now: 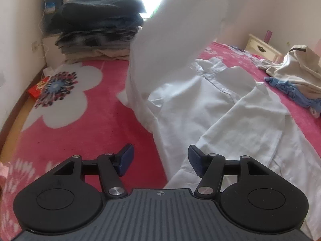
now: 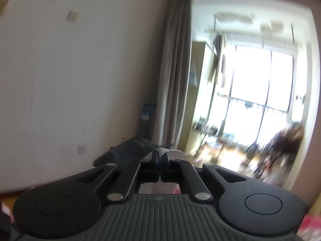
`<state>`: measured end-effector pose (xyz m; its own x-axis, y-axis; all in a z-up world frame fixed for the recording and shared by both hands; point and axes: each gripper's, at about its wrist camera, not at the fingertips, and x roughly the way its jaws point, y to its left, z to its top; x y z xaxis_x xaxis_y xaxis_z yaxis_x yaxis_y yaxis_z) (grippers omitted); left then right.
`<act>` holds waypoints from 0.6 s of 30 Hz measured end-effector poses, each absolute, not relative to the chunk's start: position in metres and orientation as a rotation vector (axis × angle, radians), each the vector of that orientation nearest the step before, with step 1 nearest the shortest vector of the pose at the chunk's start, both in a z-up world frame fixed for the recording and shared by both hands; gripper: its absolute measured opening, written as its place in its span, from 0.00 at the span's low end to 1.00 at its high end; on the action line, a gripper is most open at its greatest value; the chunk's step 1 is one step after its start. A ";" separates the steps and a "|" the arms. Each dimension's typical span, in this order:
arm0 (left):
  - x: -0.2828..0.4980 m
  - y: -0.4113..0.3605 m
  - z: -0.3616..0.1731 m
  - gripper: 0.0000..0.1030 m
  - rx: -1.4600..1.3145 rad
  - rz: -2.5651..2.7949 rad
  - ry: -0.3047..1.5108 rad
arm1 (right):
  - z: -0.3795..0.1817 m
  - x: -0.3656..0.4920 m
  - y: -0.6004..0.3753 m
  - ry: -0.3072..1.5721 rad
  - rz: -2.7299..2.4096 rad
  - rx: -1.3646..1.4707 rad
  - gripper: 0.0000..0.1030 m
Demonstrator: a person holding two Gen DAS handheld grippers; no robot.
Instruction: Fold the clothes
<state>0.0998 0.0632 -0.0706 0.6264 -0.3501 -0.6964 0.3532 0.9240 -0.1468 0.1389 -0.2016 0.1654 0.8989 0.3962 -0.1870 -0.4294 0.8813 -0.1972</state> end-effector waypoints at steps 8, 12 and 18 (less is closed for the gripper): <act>0.087 0.048 -0.083 0.58 0.096 -0.439 0.837 | 0.091 0.057 -0.307 0.276 0.326 -0.354 0.02; 0.086 0.048 -0.083 0.58 0.133 -0.427 0.847 | -0.008 0.022 -0.332 0.577 0.275 -0.429 0.05; 0.090 0.043 -0.076 0.58 0.185 -0.395 0.813 | -0.046 -0.001 -0.335 0.720 0.263 -0.329 0.09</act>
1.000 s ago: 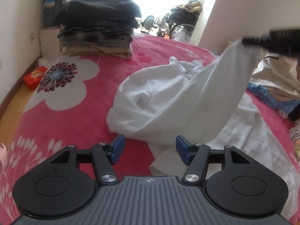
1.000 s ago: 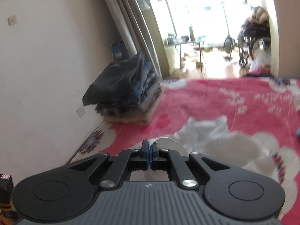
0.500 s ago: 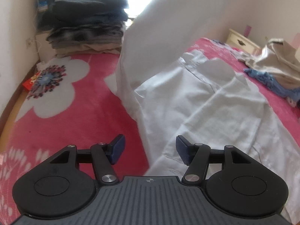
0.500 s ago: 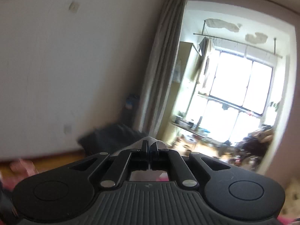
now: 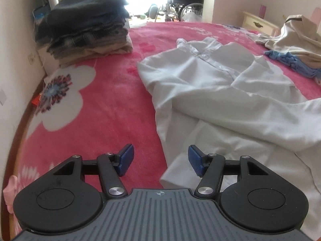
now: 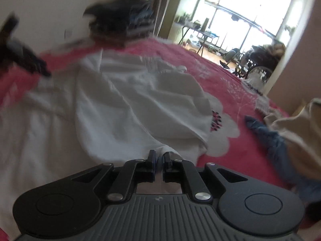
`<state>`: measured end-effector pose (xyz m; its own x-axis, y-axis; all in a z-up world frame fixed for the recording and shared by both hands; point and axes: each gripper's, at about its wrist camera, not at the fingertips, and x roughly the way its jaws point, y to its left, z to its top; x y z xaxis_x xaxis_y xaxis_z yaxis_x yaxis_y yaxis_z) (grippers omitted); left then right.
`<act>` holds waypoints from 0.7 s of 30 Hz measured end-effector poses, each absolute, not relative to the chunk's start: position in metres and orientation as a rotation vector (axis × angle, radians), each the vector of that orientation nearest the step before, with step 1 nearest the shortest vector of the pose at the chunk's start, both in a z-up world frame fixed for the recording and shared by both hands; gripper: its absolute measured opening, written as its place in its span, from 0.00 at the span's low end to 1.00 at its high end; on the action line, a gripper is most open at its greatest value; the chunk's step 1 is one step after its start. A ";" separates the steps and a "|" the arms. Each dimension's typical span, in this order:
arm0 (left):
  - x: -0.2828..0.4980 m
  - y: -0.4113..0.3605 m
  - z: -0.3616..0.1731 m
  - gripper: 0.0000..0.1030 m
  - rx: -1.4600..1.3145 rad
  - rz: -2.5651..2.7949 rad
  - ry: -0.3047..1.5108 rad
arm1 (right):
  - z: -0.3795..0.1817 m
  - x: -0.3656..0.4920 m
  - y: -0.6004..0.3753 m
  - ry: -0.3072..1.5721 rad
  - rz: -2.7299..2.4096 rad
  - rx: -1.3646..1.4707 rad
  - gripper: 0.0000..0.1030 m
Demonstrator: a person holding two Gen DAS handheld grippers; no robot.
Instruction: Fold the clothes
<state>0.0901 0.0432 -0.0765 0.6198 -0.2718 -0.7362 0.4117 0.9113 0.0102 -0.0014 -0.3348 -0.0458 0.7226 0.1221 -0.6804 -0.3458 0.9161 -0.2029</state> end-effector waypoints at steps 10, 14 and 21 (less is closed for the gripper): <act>0.099 0.014 -0.072 0.58 0.303 -0.451 0.733 | 0.000 0.011 -0.409 0.696 0.308 0.357 0.32; 0.105 -0.007 -0.066 0.58 0.406 -0.517 0.679 | -0.014 0.023 -0.423 0.783 0.291 0.385 0.39; 0.128 -0.043 -0.069 0.58 0.571 -0.689 0.689 | -0.062 0.089 -0.401 1.015 0.419 0.105 0.50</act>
